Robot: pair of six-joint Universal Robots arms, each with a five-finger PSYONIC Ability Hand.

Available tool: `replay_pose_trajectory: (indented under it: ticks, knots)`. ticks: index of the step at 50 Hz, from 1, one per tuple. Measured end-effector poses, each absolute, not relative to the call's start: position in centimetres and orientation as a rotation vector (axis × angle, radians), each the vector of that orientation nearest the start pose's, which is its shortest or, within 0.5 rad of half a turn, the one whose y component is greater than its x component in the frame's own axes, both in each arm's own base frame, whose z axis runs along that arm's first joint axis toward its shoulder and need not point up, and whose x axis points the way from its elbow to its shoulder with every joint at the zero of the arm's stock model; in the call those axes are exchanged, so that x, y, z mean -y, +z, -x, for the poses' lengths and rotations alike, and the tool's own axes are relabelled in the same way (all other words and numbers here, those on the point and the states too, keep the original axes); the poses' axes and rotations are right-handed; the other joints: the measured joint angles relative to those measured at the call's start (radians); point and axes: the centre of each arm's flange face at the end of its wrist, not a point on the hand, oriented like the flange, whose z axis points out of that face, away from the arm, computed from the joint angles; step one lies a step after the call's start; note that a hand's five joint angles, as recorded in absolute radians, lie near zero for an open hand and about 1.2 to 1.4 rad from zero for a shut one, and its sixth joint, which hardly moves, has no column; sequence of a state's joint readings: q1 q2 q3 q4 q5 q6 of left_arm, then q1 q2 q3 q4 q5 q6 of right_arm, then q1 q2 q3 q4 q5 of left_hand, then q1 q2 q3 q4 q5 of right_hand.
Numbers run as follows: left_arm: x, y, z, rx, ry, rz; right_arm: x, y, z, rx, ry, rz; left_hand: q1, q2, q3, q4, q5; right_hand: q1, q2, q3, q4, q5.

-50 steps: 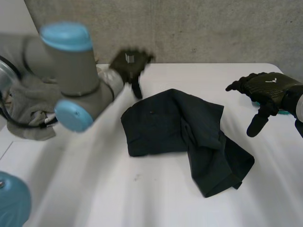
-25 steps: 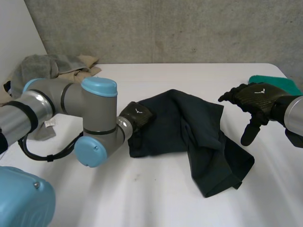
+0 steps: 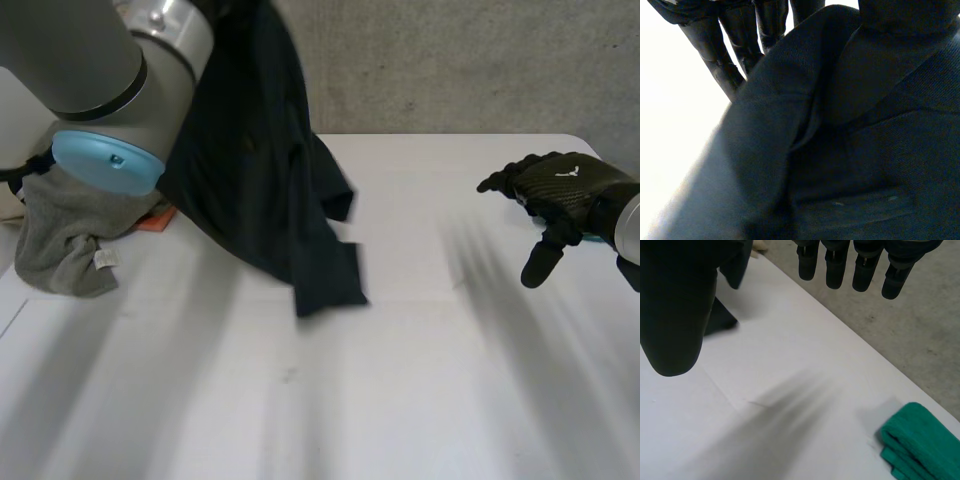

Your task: Fold the laundry.

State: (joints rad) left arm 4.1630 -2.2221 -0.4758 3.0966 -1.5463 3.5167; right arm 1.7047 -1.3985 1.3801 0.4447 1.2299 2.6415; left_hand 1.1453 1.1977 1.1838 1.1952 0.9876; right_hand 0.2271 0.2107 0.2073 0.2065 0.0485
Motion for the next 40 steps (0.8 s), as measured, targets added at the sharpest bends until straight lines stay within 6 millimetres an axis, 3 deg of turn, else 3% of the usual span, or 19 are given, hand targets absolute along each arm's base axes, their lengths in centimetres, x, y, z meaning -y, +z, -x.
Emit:
replay_pose_trajectory:
  ticks: [2, 4, 5, 9, 10, 11, 12, 13, 15, 19, 21, 22, 25, 28, 31, 35, 40]
  knots:
    - [31.4, 39.5, 36.1, -1.61, -2.787, -0.883, 27.6, 28.3, -19.9, -2.326, -1.691, 1.045, 0.0, 0.002, 0.003, 0.0, 0.0, 0.0, 0.0, 0.0, 0.0, 0.0]
    - [29.4, 37.9, 38.8, -1.64, -2.837, -1.026, 28.0, 28.5, -19.5, -2.348, -1.713, 1.009, 0.0, 0.003, 0.006, 0.005, 0.0, 0.0, 0.0, 0.0, 0.0, 0.0]
    - [29.2, 37.6, 39.1, -1.647, -2.837, -1.043, 28.0, 28.6, -19.4, -2.35, -1.715, 1.006, 0.0, 0.003, 0.006, 0.005, 0.0, 0.0, 0.0, 0.0, 0.0, 0.0]
    - [26.2, 30.9, 43.4, -1.828, -2.73, -1.362, 29.0, 28.9, -18.3, -2.386, -1.768, 0.948, -0.01, -0.009, -0.005, -0.008, -0.009, 0.0, 0.0, 0.0, 0.0, 0.0]
    - [25.9, 30.3, 43.7, -1.846, -2.713, -1.391, 29.2, 28.9, -18.2, -2.39, -1.774, 0.943, -0.01, -0.009, -0.005, -0.008, -0.009, 0.0, 0.0, 0.0, 0.0, 0.0]
    - [24.8, 27.7, 44.8, -1.914, -2.643, -1.499, 29.6, 28.8, -17.8, -2.401, -1.792, 0.926, -0.284, -0.282, -0.269, -0.28, -0.258, 0.0, 0.0, 0.0, 0.0, 0.0]
    - [24.4, 26.7, 45.1, -1.94, -2.613, -1.538, 29.8, 28.8, -17.7, -2.404, -1.798, 0.92, -0.284, -0.282, -0.269, -0.28, -0.258, 0.0, 0.0, 0.0, 0.0, 0.0]
    - [23.6, 25.2, 45.7, -1.981, -2.561, -1.605, 30.2, 28.8, -17.4, -2.414, -1.812, 0.907, -0.583, -0.576, -0.536, -0.553, -0.525, 0.0, 0.0, 0.0, 0.0, 0.0]
    - [21.8, 22.7, 46.4, -2.053, -2.456, -1.725, 30.9, 28.6, -16.8, -2.432, -1.831, 0.886, -0.866, -0.846, -0.827, -0.849, -0.818, 0.0, 0.0, 0.0, 0.0, 0.0]
    - [20.3, 21.9, 46.4, -2.099, -2.377, -1.805, 31.7, 28.2, -16.3, -2.452, -1.845, 0.868, -0.94, -0.979, -0.965, -0.989, -0.935, 0.0, 0.0, 0.0, 0.0, 0.0]
    - [20.1, 22.8, 46.0, -2.096, -2.385, -1.797, 31.8, 28.0, -16.3, -2.456, -1.844, 0.867, -0.94, -0.987, -0.969, -0.994, -0.935, 0.0, 0.0, 0.0, 0.0, 0.0]
    - [20.4, 24.9, 45.1, -2.074, -2.428, -1.75, 31.9, 27.8, -16.5, -2.46, -1.84, 0.871, -0.94, -0.989, -0.969, -0.994, -0.935, 0.0, 0.0, 0.0, 0.0, 0.0]
    - [21.0, 27.7, 43.6, -2.037, -2.498, -1.663, 31.8, 27.5, -16.9, -2.462, -1.831, 0.883, -0.94, -0.991, -0.969, -0.994, -0.935, 0.0, 0.0, 0.0, 0.0, 0.0]
    - [22.9, 31.6, 40.6, -1.964, -2.61, -1.476, 31.1, 27.2, -18.3, -2.458, -1.817, 0.915, -0.94, -0.991, -0.97, -0.994, -0.935, 0.0, 0.0, 0.0, 0.0, 0.0]
    - [25.4, 33.7, 37.4, -1.92, -2.65, -1.278, 29.9, 27.1, -20.1, -2.442, -1.807, 0.958, -0.94, -0.991, -0.969, -0.994, -0.935, 0.0, 0.0, 0.0, 0.0, 0.0]
    - [28.6, 33.8, 33.4, -1.956, -2.572, -1.073, 27.8, 27.1, -23.0, -2.402, -1.788, 1.017, -0.94, -0.991, -0.969, -0.994, -0.935, 0.0, 0.0, 0.0, 0.0, 0.0]
    - [31.4, 31.1, 28.9, -2.099, -2.345, -0.932, 24.0, 26.7, -26.6, -2.354, -1.69, 1.068, -0.94, -0.991, -0.969, -0.994, -0.935, 0.0, 0.0, 0.0, 0.0, 0.0]
